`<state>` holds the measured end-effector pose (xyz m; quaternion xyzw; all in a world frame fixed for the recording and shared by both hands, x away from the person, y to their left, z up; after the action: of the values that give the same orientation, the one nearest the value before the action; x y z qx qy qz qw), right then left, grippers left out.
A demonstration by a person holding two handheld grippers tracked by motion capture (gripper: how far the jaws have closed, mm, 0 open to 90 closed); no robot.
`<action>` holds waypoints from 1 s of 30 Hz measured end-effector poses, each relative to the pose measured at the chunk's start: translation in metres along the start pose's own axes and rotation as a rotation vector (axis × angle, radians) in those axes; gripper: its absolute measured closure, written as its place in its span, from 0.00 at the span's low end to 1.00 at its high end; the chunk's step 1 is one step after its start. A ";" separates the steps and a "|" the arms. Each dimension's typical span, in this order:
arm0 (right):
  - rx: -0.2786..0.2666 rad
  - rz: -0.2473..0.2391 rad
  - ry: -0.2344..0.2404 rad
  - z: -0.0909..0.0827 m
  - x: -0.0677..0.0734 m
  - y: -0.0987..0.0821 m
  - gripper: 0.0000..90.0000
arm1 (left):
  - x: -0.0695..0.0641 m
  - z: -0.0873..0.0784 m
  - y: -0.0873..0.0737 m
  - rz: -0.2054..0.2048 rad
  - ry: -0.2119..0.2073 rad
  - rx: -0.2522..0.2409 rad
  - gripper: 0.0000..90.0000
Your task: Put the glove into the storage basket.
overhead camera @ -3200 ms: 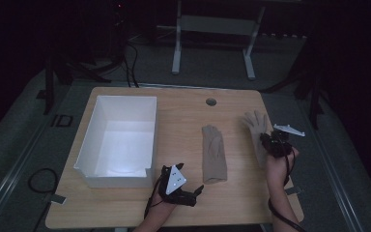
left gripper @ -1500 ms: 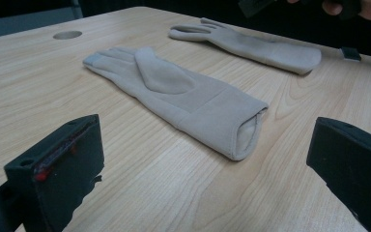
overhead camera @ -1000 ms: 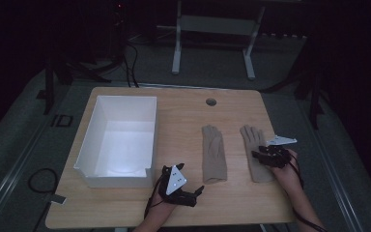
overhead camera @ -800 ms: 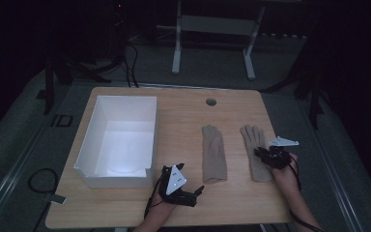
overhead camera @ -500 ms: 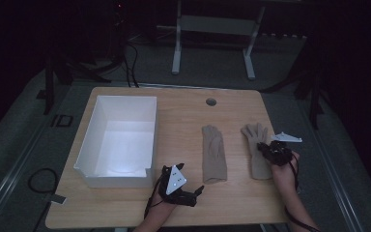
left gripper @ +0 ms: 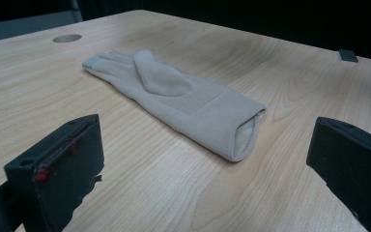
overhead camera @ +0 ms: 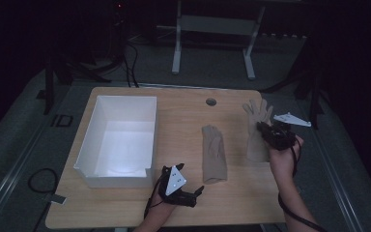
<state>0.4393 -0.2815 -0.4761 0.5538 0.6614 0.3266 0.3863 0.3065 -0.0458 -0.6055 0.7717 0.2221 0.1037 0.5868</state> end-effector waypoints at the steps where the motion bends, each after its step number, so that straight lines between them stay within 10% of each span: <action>1: -0.009 -0.009 0.002 -0.002 0.008 0.005 0.92 | 0.000 0.000 0.000 0.002 0.000 0.000 0.00; 19: 0.046 -0.029 0.093 0.016 0.106 -0.005 0.92 | -0.001 0.000 0.001 -0.004 -0.013 -0.021 0.00; 30: 0.128 -0.054 0.090 0.040 0.123 -0.044 0.92 | -0.003 0.000 0.000 0.008 -0.014 -0.005 0.00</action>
<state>0.4425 -0.1681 -0.5521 0.5441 0.7123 0.2975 0.3288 0.3045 -0.0473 -0.6049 0.7719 0.2147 0.1013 0.5898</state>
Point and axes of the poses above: each handheld gripper's, and its own axes: z roughly forward along the jaws, y roughly out of its top, x roughly to its left, the point moved 9 cm from there along z, roughly forward along the jaws, and after that the axes turned 15 degrees about -y, right-handed, at the moved point
